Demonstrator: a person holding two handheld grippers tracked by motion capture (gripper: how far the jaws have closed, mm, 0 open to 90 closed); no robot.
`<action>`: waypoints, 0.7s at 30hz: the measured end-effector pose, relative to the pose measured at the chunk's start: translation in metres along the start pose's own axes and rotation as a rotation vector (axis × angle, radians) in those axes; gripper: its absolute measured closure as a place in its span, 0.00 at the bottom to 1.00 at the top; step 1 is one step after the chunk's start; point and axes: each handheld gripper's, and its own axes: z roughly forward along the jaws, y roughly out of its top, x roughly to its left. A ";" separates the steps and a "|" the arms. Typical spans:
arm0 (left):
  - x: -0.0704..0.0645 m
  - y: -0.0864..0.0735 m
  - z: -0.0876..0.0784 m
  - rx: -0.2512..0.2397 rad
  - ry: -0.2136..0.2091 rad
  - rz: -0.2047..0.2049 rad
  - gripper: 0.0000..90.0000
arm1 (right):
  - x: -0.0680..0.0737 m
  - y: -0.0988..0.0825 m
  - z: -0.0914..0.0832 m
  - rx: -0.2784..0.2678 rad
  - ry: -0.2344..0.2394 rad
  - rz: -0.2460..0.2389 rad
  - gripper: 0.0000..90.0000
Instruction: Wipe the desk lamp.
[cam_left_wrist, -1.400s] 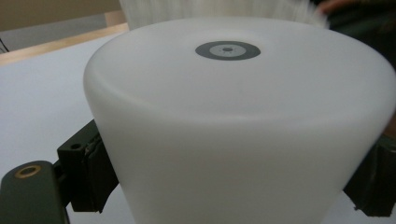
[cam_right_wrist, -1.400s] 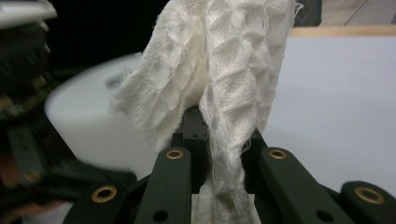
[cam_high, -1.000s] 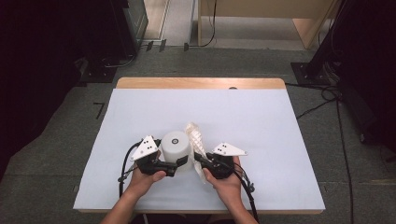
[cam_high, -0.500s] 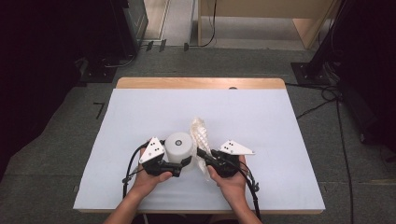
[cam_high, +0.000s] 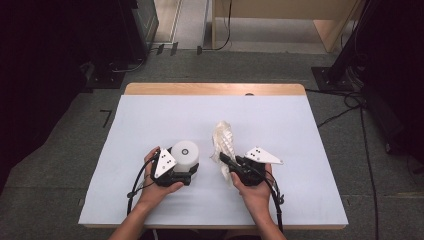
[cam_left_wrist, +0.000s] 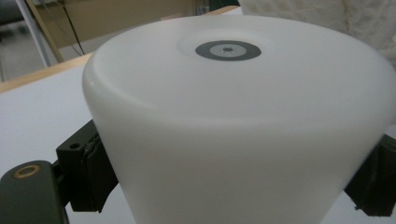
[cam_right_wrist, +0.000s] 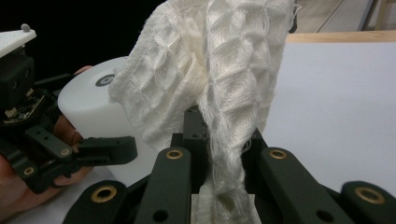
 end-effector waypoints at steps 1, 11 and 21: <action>0.001 -0.001 -0.002 0.003 0.007 -0.009 0.07 | 0.000 0.000 0.000 0.002 0.000 0.000 0.89; -0.034 0.001 0.003 0.041 0.260 -0.042 0.00 | -0.005 0.000 0.000 -0.001 -0.003 0.008 0.89; 0.008 0.011 -0.015 -0.100 -0.104 -0.245 0.10 | 0.005 -0.009 0.012 0.056 0.029 -0.006 0.89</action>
